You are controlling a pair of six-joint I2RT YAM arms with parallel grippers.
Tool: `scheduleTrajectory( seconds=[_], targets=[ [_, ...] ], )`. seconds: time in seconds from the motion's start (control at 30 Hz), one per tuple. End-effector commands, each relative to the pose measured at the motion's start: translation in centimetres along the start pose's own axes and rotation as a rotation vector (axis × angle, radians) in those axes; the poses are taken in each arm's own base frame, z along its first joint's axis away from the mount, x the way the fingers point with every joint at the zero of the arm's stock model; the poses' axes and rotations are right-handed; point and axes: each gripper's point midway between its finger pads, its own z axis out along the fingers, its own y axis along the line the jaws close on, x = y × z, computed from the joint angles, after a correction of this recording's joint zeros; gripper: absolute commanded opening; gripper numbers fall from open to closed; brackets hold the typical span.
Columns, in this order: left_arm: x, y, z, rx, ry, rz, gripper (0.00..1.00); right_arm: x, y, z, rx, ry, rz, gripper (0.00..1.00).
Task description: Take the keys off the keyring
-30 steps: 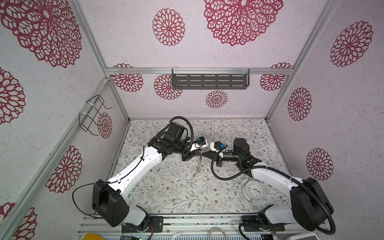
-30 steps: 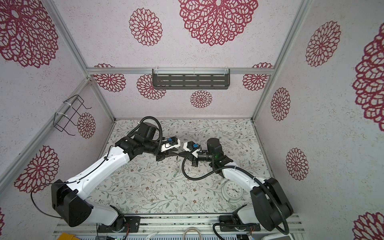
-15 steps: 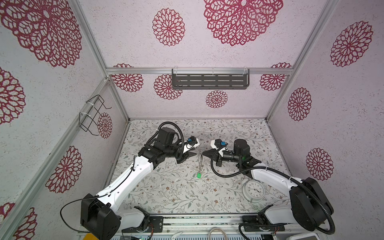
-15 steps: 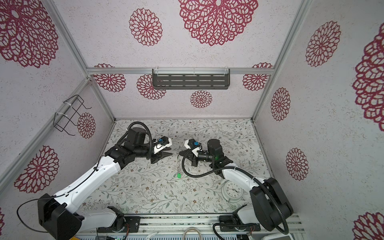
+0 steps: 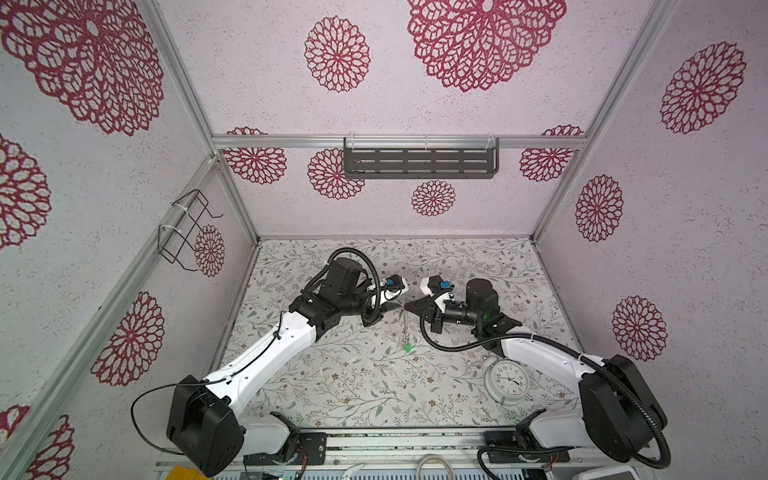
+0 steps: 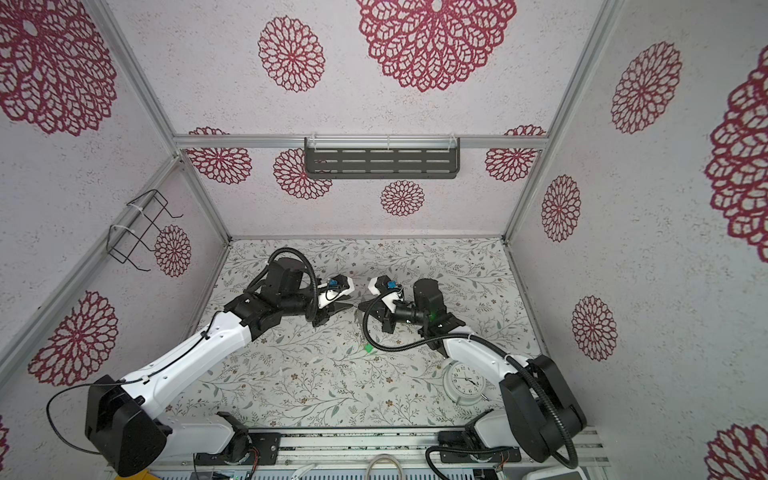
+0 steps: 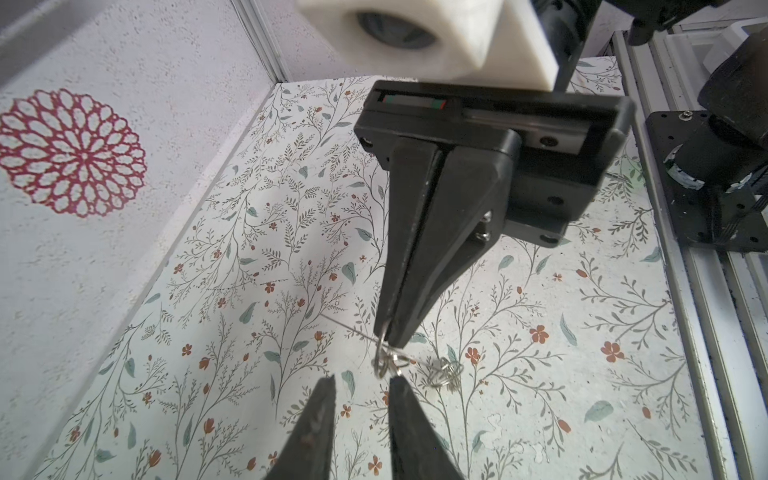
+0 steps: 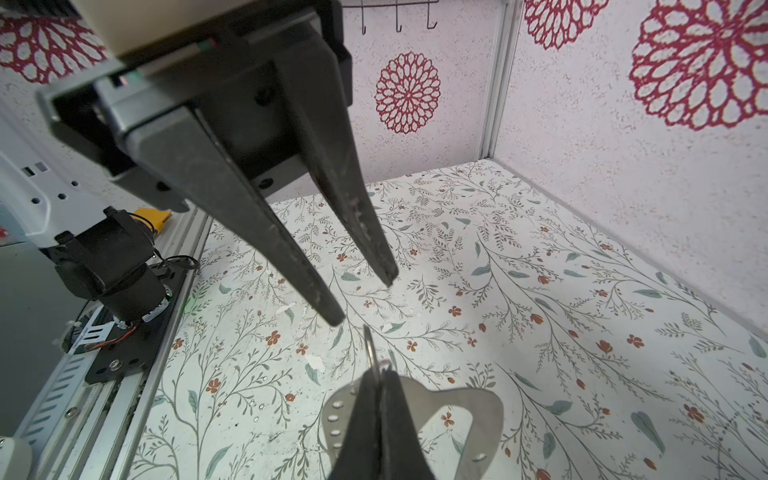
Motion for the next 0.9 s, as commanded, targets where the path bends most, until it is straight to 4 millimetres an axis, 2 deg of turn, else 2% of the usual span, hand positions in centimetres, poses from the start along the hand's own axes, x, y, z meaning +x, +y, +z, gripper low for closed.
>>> scheduleTrajectory(
  seconds=[0.0,0.17,0.47,0.63,0.7,0.77,0.87],
  targets=[
    [-1.1,0.3,0.3,0.008,-0.033,0.013,0.26,-2.9,0.4,-0.2,-0.009,-0.056,-0.040,0.00],
    [-1.0,-0.1,0.6,0.039,-0.031,0.022,0.18,-2.8,0.6,0.0,-0.017,-0.056,-0.047,0.00],
    [-1.0,-1.1,0.8,0.100,-0.034,0.027,0.17,-3.2,0.8,0.2,-0.025,-0.063,-0.056,0.00],
    [-0.7,-1.3,0.7,0.110,-0.022,0.032,0.01,-3.2,1.1,0.1,-0.035,-0.069,-0.071,0.00],
    [-0.8,-1.4,0.6,0.120,-0.022,0.041,0.00,-3.1,1.3,-0.1,-0.036,-0.070,-0.090,0.00],
    [-1.2,-1.5,0.2,0.132,-0.028,0.051,0.00,-2.5,1.3,-0.4,-0.019,-0.051,-0.122,0.18],
    [-1.6,-1.8,-0.4,0.164,-0.040,0.063,0.00,-1.1,1.2,-1.1,0.025,0.027,-0.218,0.24]
  ],
)
